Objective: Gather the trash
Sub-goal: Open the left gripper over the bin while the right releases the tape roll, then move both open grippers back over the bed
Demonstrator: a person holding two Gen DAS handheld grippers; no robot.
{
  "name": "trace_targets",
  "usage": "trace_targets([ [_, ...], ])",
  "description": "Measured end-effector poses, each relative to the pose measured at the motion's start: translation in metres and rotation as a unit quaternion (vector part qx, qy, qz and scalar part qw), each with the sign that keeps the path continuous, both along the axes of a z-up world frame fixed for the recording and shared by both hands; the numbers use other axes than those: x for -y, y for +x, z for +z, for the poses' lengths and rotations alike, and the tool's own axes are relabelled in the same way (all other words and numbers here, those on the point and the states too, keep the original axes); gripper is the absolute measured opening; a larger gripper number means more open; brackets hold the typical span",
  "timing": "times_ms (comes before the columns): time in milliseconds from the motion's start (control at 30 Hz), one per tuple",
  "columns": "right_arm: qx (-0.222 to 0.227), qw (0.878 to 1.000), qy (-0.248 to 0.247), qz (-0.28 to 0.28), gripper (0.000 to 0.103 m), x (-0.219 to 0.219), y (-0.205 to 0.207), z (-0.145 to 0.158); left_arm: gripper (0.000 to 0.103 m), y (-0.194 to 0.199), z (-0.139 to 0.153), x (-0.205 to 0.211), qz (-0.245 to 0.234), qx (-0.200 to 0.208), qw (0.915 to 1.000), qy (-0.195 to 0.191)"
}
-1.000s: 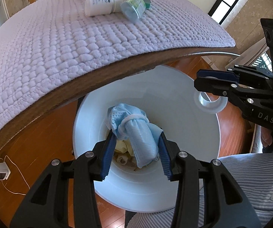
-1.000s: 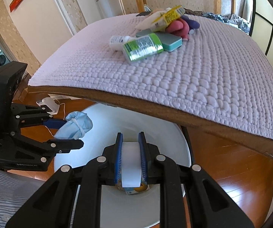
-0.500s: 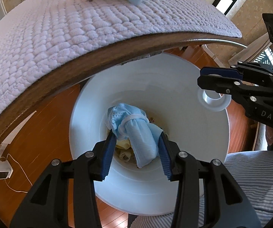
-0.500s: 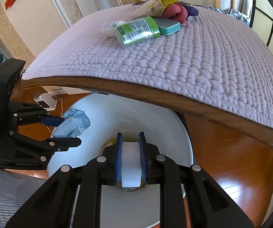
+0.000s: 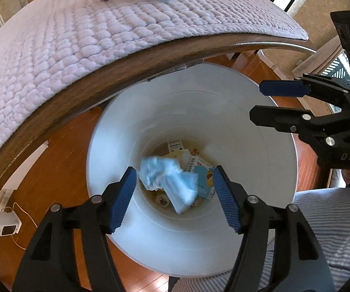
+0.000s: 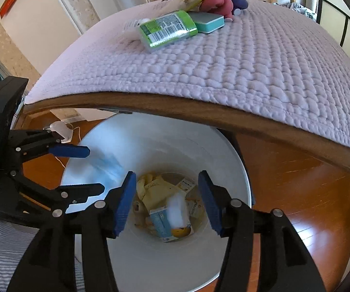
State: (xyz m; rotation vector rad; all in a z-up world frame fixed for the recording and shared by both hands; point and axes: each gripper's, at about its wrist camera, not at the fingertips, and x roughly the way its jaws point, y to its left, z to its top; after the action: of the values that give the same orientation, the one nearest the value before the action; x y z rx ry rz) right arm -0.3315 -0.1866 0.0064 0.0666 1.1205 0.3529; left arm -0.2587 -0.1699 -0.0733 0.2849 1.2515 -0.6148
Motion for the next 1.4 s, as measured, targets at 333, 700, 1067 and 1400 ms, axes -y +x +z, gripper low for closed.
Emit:
trace_targets([
  [333,0.110,0.992,-0.006,-0.057,0.092,0.022,0.008,0.081,0.099,0.021,0.096,-0.016,0.027,0.093,0.9874,-0.125],
  [700,0.163,0.963,-0.066,-0.204,0.099,0.127,0.149,0.084,0.102,0.166,0.107,-0.094,0.249,0.219,0.9401,-0.080],
  [1067,0.083,0.955,-0.115,-0.260,0.098,0.199,0.217,0.031,0.102,0.249,0.066,-0.142,0.357,0.183,0.9156,-0.024],
  [1400,0.074,0.952,-0.119,-0.273,0.099,0.210,0.215,0.027,0.102,0.256,0.054,-0.148,0.368,0.166,0.9146,0.025],
])
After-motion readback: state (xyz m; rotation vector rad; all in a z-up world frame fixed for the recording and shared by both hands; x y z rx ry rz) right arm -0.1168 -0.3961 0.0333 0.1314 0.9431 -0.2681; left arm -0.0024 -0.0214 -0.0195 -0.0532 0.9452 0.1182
